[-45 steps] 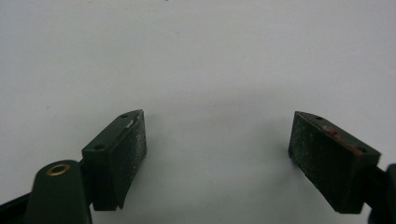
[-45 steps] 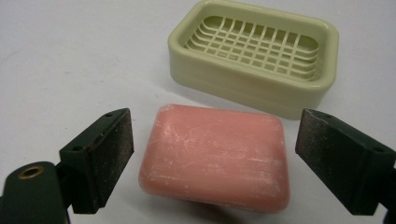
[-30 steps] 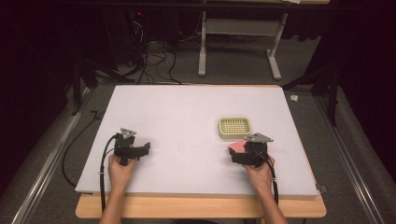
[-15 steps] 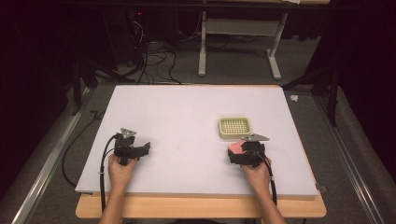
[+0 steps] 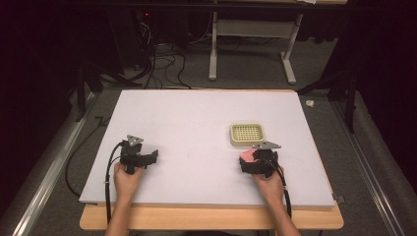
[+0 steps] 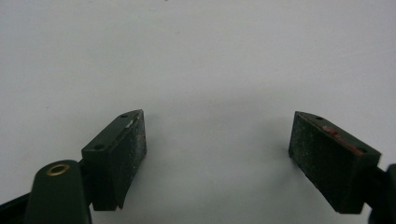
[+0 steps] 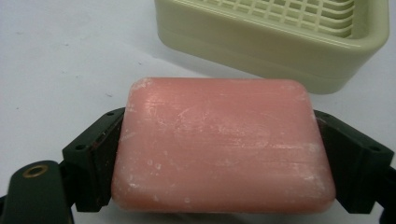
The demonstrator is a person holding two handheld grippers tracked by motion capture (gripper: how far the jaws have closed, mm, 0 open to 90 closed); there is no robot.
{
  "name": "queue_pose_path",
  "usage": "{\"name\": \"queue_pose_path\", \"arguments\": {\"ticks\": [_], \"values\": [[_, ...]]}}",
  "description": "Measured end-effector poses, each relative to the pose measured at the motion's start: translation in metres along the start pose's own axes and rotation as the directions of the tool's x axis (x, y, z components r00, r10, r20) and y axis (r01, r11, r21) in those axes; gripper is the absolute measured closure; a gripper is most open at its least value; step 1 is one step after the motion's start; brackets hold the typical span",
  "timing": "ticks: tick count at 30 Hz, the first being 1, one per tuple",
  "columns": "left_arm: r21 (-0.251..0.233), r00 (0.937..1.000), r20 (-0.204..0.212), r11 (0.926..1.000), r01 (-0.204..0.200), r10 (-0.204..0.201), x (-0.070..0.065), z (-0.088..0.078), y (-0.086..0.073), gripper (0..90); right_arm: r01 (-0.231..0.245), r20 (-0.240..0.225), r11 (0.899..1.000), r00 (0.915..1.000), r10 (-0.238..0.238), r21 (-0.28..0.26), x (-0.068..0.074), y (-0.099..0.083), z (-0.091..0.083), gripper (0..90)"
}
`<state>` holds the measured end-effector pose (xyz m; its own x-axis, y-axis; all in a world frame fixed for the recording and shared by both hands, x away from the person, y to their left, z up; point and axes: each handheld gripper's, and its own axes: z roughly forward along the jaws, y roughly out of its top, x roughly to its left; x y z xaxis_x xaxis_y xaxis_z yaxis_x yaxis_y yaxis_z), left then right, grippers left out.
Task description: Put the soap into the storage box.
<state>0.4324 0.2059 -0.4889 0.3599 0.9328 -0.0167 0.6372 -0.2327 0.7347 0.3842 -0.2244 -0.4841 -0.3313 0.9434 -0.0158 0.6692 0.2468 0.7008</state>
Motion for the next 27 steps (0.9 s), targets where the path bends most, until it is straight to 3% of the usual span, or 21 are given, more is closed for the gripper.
{"name": "queue_pose_path", "arguments": {"ticks": [15,27], "values": [[0.0,1.0,0.0,1.0,0.0,0.0,0.0,0.0,0.0,19.6,0.01,-0.04,1.0,0.9991,-0.01,0.003,0.0,0.001,-0.005,13.6],[0.0,1.0,0.0,1.0,0.0,0.0,0.0,0.0,0.0,19.6,-0.027,-0.082,0.999,0.9964,0.023,-0.04,-0.006,0.005,-0.019,13.7]]}}
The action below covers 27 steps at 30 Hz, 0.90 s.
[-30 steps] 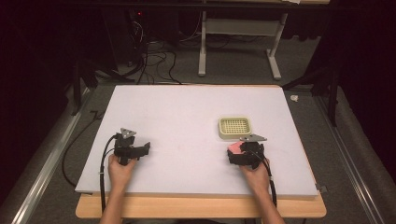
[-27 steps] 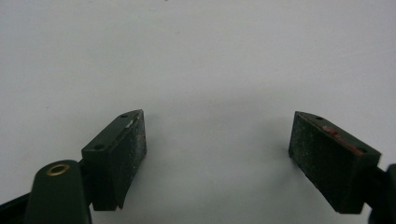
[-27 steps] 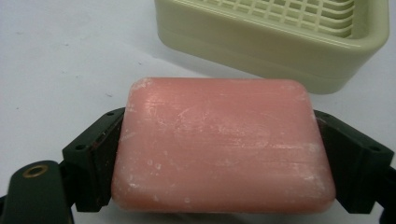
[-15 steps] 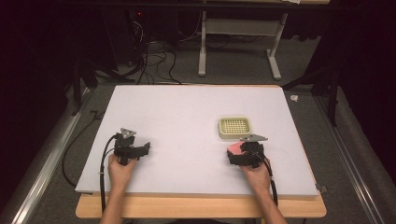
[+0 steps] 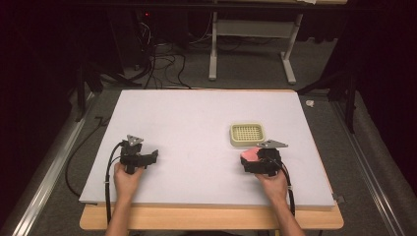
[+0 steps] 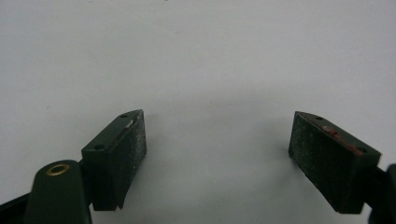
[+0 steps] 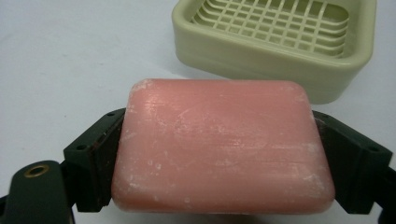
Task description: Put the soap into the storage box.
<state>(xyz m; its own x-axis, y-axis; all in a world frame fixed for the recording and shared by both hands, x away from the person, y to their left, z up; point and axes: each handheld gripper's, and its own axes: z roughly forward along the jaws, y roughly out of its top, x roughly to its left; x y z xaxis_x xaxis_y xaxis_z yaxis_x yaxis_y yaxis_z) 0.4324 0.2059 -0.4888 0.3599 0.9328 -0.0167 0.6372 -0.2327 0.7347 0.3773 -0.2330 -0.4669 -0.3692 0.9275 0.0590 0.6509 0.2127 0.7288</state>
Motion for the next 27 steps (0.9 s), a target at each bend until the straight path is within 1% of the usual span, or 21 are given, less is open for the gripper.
{"name": "queue_pose_path", "arguments": {"ticks": [6,9,10,11,18,21,27], "values": [[0.0,1.0,-0.001,1.0,0.0,0.0,0.0,0.0,0.0,19.6,-0.015,-0.017,1.0,0.9998,0.015,-0.022,-0.003,0.005,-0.008,13.7],[-0.002,1.0,-0.004,1.0,0.0,0.0,0.0,0.0,0.0,19.6,-0.035,-0.035,0.999,0.9988,0.034,-0.029,-0.006,0.006,-0.012,13.7],[-0.002,1.0,-0.004,1.0,-0.001,0.001,0.0,0.0,0.0,19.6,-0.038,-0.035,0.999,0.9987,0.037,-0.029,-0.007,0.007,-0.012,13.7],[-0.002,1.0,-0.004,1.0,-0.001,0.001,-0.001,0.0,0.0,19.6,-0.051,-0.035,0.998,0.9981,0.05,-0.028,-0.009,0.007,-0.014,13.7],[-0.002,1.0,-0.004,1.0,-0.001,0.001,0.0,0.0,0.0,19.6,-0.065,-0.027,0.997,0.9976,0.064,-0.03,-0.013,0.009,-0.02,13.7],[-0.002,1.0,-0.004,1.0,-0.001,0.001,-0.001,0.0,0.0,19.6,-0.079,-0.029,0.996,0.9966,0.078,-0.038,-0.014,0.013,-0.025,13.7],[-0.001,1.0,-0.004,1.0,-0.002,0.002,-0.001,0.0,0.0,19.6,-0.094,-0.031,0.995,0.9952,0.093,-0.045,-0.017,0.015,-0.028,13.7]]}}
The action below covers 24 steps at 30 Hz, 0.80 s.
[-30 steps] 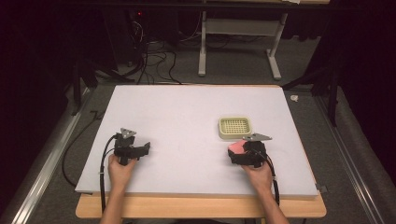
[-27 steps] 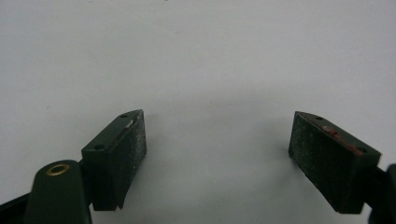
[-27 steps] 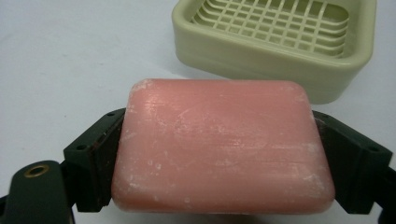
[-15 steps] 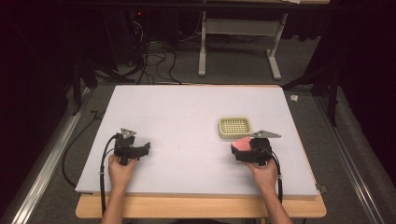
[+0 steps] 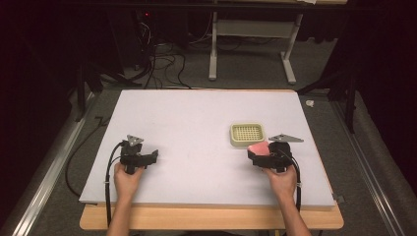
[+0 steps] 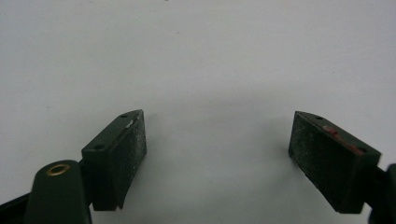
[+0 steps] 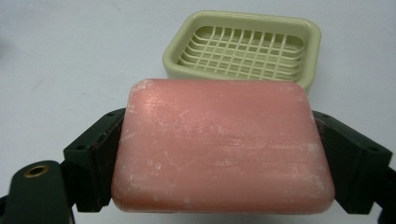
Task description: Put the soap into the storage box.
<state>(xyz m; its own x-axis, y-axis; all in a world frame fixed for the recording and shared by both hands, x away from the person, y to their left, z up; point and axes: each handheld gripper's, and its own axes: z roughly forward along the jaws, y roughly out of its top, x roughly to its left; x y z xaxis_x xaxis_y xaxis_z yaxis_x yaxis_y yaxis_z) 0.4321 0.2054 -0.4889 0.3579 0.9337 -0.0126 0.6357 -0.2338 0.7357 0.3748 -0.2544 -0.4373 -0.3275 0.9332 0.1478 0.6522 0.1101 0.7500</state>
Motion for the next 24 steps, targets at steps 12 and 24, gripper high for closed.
{"name": "queue_pose_path", "arguments": {"ticks": [12,24], "values": [[0.0,1.0,0.0,1.0,0.0,0.0,0.0,0.0,0.0,19.6,-0.009,0.004,1.0,0.9999,0.009,-0.003,-0.001,0.007,-0.003,13.7],[0.0,1.0,0.0,1.0,0.0,0.0,0.0,0.0,0.0,19.6,0.015,0.013,1.0,0.9998,-0.015,0.006,0.0,0.019,-0.003,13.7]]}}
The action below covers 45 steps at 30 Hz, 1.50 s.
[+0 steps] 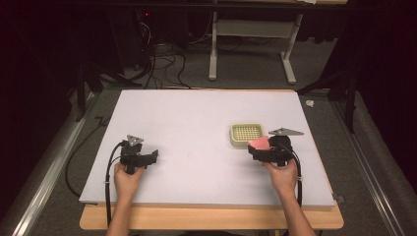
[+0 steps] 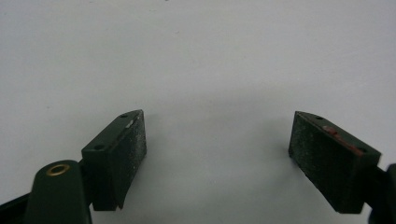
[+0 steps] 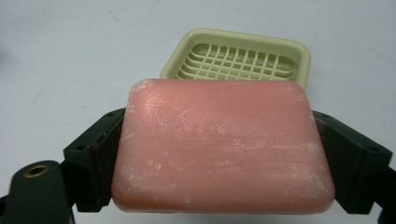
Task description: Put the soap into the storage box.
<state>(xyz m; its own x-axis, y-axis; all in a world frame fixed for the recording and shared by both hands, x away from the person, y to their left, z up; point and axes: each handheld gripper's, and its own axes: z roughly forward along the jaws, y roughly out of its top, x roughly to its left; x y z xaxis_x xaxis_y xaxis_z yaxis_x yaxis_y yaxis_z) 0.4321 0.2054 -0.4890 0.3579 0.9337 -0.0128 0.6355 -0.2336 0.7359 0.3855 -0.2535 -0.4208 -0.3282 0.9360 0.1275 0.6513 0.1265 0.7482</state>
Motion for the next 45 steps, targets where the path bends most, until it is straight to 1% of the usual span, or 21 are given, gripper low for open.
{"name": "queue_pose_path", "arguments": {"ticks": [3,10,14,24,31,41,44,45], "values": [[0.0,1.0,0.0,1.0,0.001,-0.001,0.0,0.0,0.0,19.6,-0.005,-0.004,1.0,1.0,0.005,-0.006,-0.001,0.003,-0.001,13.7],[0.0,1.0,0.001,1.0,0.001,-0.001,0.0,0.0,0.0,19.6,-0.016,0.004,1.0,0.9999,0.016,-0.008,-0.004,0.011,0.001,13.7],[0.0,1.0,0.001,1.0,0.001,-0.001,0.0,0.0,0.0,19.6,-0.037,0.002,0.999,0.9993,0.037,-0.005,-0.005,0.015,0.005,13.7],[0.0,1.0,0.001,1.0,0.001,-0.001,0.0,0.0,0.0,19.5,-0.025,0.01,1.0,0.9996,0.025,0.013,-0.004,0.024,0.015,13.7],[0.0,1.0,0.001,1.0,0.001,-0.001,0.0,0.0,0.0,19.6,-0.035,0.01,0.999,0.9993,0.035,0.018,-0.003,0.029,0.02,13.7],[0.0,1.0,0.001,1.0,0.001,-0.001,0.0,0.0,0.0,19.6,-0.026,0.027,0.999,0.9993,0.025,0.036,0.001,0.04,0.03,13.7],[0.0,1.0,0.001,1.0,0.001,-0.001,0.0,0.0,0.0,19.6,-0.056,0.003,0.998,0.9984,0.056,0.031,-0.001,0.042,0.034,13.7],[0.0,1.0,0.001,1.0,0.001,-0.001,0.0,0.0,0.0,19.5,-0.063,0.003,0.997,0.998,0.063,0.033,-0.001,0.042,0.036,13.7]]}}
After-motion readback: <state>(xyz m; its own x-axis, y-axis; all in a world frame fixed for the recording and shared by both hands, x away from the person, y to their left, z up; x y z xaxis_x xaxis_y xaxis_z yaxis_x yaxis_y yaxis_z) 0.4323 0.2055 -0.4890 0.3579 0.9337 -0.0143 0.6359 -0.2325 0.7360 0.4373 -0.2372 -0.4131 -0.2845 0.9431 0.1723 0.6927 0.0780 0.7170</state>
